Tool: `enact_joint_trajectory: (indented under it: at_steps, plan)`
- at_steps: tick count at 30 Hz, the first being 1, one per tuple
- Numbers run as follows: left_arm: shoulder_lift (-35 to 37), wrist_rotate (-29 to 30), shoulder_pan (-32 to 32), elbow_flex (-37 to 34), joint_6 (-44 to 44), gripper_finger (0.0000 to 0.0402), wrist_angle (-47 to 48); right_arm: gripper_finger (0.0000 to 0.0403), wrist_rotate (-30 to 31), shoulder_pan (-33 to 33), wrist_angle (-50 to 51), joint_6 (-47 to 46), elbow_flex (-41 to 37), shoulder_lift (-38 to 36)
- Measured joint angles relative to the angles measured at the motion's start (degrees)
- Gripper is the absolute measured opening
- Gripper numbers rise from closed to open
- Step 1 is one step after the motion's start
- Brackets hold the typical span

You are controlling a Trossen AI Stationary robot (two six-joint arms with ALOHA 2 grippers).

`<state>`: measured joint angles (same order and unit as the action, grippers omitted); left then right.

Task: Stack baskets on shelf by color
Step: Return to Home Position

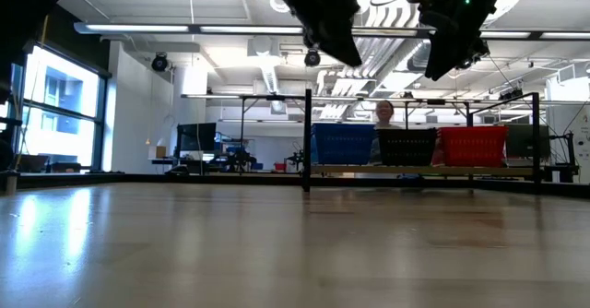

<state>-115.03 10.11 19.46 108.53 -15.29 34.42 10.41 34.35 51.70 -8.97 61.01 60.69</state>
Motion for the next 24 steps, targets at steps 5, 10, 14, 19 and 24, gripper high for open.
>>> enact_joint_trajectory:
  at_steps: [5, 10, 14, 19, 24]
  plan:
    - [3.88, -9.78, 2.67, 0.06, 6.26, 0.0099, 4.73, 0.011, -0.15, -0.02, 0.02, -1.56, 0.0, 0.02]
    - [10.2, -17.07, 4.75, -9.27, 10.67, 0.0099, 2.72, 0.011, -0.85, -0.02, 0.2, -1.62, 0.0, 0.02]
    - [18.56, -17.18, 4.86, -24.04, 13.84, 0.0099, -7.18, 0.011, -0.85, -0.02, 0.17, -1.61, 0.0, 0.01]
    - [30.07, -18.28, 4.81, -41.83, 17.5, 0.0099, -19.66, 0.011, -0.85, -0.02, 0.15, -1.57, 0.0, 0.02]
    - [40.48, -18.32, 4.81, -57.34, 20.46, 0.0099, -29.88, 0.011, -2.9, 0.0, 0.11, -1.19, 0.0, 0.01]
